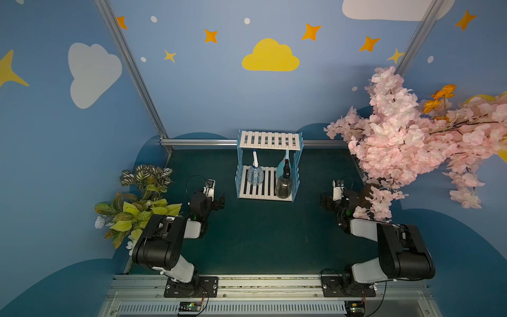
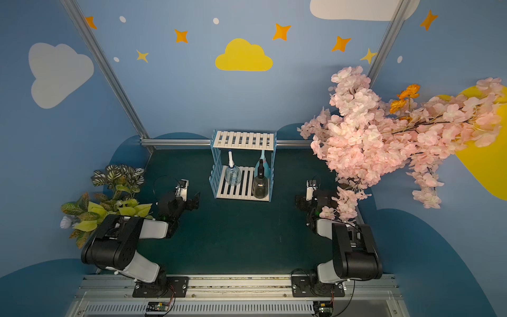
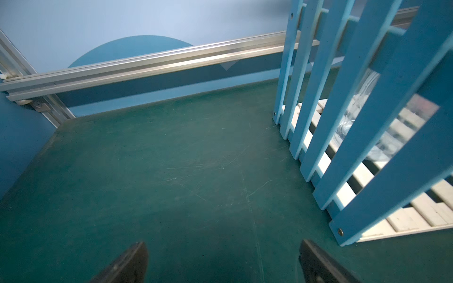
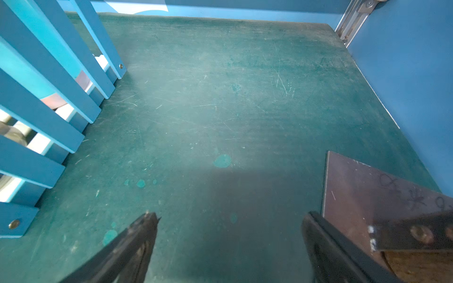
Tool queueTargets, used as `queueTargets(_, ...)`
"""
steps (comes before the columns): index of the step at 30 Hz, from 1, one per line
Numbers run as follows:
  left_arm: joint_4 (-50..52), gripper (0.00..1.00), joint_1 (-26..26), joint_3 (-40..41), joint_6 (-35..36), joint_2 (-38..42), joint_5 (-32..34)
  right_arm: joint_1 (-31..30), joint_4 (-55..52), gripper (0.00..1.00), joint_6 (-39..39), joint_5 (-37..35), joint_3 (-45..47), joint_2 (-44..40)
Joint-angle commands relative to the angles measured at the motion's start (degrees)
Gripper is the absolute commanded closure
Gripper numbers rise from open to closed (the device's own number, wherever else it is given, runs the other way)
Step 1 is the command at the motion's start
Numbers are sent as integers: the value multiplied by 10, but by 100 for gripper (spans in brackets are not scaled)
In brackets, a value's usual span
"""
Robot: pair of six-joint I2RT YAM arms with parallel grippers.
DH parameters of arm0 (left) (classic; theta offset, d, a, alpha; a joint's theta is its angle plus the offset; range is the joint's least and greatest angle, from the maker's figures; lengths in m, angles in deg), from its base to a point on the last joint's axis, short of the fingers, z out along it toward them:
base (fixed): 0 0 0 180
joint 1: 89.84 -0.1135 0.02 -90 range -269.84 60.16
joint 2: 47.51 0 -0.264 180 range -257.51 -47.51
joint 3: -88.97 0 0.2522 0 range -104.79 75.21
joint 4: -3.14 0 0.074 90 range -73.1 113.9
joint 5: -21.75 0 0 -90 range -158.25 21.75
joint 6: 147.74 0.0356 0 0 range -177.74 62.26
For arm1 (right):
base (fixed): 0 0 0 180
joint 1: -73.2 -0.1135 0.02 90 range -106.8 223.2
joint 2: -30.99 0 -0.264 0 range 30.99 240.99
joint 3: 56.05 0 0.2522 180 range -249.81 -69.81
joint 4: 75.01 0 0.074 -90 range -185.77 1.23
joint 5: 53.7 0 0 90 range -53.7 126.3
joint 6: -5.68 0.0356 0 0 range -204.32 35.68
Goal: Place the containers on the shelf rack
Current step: Reset both arms
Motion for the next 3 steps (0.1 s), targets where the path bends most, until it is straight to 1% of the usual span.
queueTargets(1,5,0,-2,-2,1,-1,-9,1,15,2,-3,5,-9,0)
queueTargets(3,5,0,-1,-1,1,-1,-9,1,15,2,-3,5,-10,0)
